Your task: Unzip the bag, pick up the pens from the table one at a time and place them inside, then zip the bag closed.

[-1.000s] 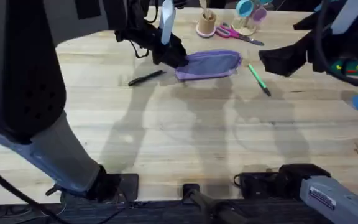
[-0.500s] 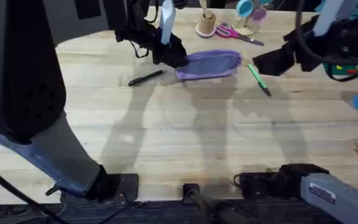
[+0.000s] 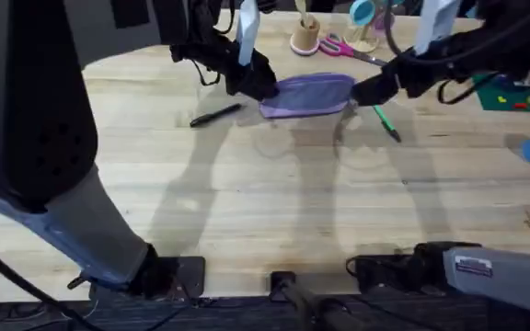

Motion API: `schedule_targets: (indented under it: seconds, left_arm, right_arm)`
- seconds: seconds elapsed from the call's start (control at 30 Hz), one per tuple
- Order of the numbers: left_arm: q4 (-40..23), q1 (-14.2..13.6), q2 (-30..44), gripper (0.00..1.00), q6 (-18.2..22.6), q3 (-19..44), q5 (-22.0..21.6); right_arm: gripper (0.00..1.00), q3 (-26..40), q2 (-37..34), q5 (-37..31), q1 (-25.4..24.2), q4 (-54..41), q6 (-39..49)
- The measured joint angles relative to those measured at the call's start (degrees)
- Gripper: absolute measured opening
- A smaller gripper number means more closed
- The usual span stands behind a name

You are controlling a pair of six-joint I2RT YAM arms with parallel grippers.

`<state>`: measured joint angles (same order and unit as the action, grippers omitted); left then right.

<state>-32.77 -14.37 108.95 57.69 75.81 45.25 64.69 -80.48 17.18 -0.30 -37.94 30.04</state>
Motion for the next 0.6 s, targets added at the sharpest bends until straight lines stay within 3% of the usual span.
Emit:
schedule_targets:
  seconds: [0.33,0.6]
  left_arm:
    - [0.0,0.0,-0.02,0.044,0.0,0.0,0.0]
    - [0.0,-0.01,-0.02,0.044,0.0,0.0,0.0]
  right_arm:
    - [0.996,0.0,-10.3,0.89,0.0,4.12,-0.02]
    - [0.776,0.0,-13.54,2.03,0.0,6.28,-0.05]
